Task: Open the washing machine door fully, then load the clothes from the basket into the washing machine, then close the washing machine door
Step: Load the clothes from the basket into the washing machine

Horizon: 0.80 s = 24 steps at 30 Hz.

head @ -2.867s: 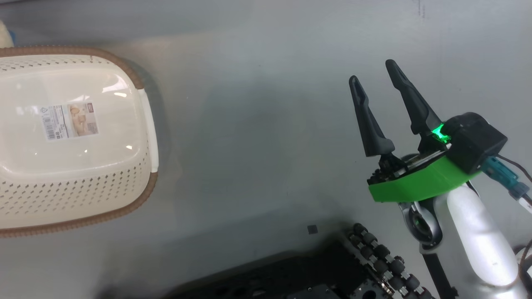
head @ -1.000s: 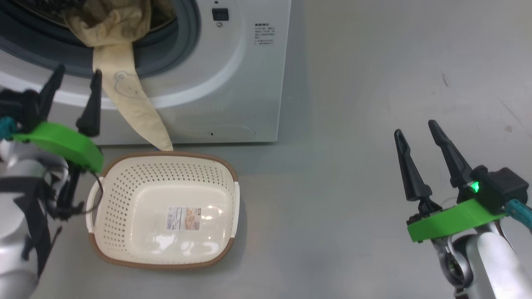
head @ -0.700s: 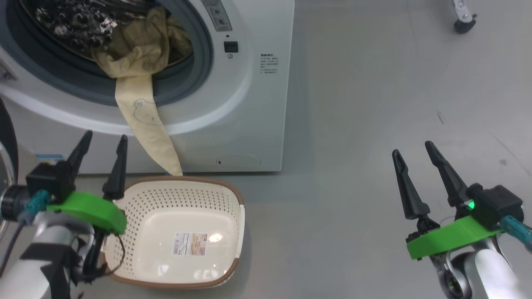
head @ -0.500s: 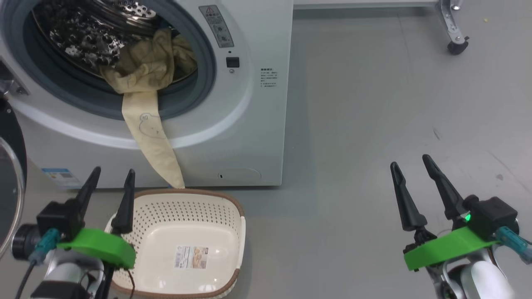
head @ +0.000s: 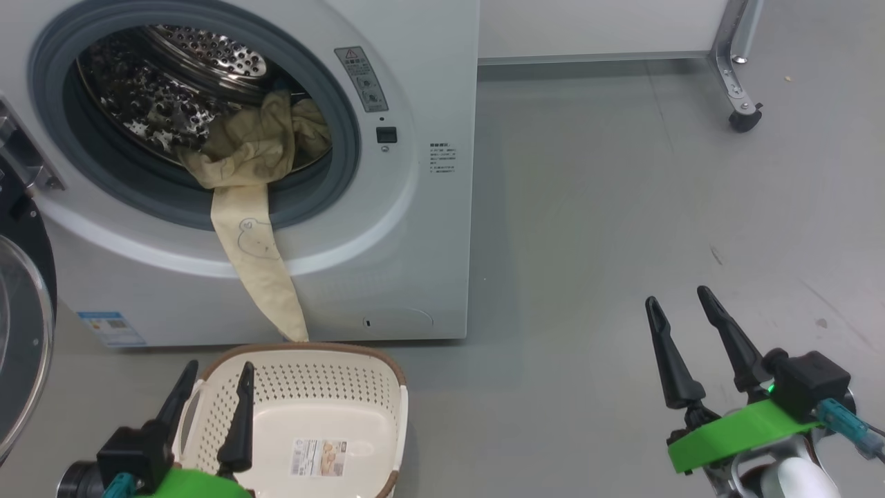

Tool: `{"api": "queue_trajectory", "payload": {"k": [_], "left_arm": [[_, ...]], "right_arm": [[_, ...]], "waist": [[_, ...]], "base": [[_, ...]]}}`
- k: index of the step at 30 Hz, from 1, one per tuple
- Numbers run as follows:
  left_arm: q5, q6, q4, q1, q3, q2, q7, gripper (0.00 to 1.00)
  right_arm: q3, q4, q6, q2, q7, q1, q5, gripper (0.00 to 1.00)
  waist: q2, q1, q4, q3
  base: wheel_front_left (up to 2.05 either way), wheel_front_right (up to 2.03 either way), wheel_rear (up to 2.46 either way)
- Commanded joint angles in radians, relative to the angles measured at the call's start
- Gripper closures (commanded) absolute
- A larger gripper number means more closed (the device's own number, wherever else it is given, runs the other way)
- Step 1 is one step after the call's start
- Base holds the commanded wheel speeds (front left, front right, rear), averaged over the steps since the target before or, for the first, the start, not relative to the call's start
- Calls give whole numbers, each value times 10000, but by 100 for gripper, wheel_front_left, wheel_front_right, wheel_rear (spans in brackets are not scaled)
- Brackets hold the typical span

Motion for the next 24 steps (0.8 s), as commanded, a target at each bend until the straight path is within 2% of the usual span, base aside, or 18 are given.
{"api": "queue_trajectory", "payload": {"k": [1, 10, 24], "left_arm": [[103, 16, -342, -318, 576, 131, -68, 0], [520, -195, -356, 24, 882, -406, -68, 0], [987, -589, -178, 89, 1323, -930, -68, 0]], "right_arm": [[194, -293, -27, -30, -67, -266, 65, 0], [277, -258, -27, -37, -67, -222, 63, 0], [293, -223, -27, -65, -67, -229, 62, 0]], "waist": [[-1, 1, 4, -12], [-1, 1, 7, -67], [-1, 1, -25, 51]], "base": [[0, 0, 0], [0, 0, 0], [0, 0, 0]]}}
